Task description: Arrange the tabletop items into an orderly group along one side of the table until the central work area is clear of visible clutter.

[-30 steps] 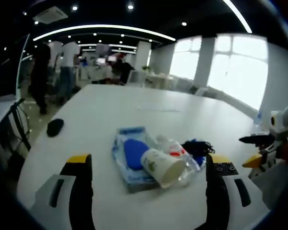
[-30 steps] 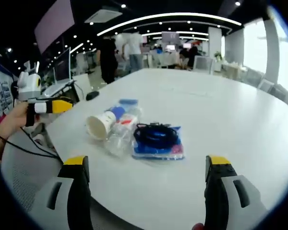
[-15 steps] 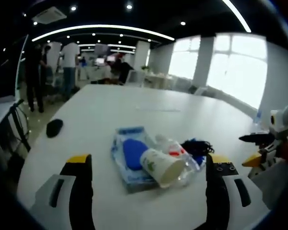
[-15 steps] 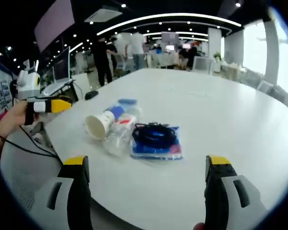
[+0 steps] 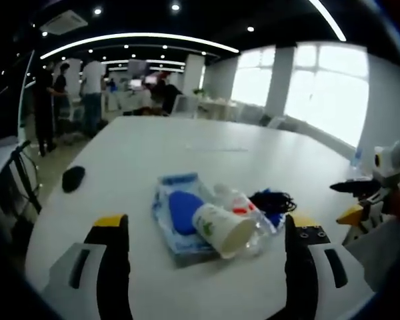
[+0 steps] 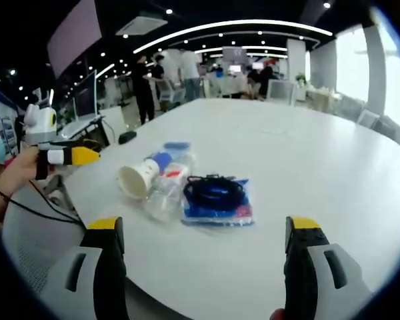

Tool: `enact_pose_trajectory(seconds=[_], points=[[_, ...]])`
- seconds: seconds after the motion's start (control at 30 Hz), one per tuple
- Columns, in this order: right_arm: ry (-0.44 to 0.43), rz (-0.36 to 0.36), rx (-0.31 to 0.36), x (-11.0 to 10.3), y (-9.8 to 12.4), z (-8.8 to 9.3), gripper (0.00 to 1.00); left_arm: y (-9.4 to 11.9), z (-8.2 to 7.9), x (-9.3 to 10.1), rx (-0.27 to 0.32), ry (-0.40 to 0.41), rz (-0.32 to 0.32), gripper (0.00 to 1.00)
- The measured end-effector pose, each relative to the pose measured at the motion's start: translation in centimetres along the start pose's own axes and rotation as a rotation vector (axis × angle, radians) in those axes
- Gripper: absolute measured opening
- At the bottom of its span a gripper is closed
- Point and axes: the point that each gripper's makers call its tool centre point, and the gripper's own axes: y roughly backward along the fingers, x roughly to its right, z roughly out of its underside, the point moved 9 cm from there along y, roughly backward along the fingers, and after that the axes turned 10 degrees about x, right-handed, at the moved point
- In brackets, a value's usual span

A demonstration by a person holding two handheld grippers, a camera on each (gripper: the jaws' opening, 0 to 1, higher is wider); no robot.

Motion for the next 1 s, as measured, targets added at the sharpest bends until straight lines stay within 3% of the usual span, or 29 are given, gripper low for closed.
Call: enact_pose_trajectory(seconds=[0.23, 1.0], points=[[-0.006, -0.031, 0.063, -0.3, 0.0, -1.0, 0.99, 0.0, 0.3, 0.4, -0.027, -0.026, 0.009, 0.92], [0.057, -0.153, 0.088, -0.3, -2.6, -3.0, 0.99, -0.3, 0.3, 0.7, -0.042, -0.029, 0.049, 0.91]])
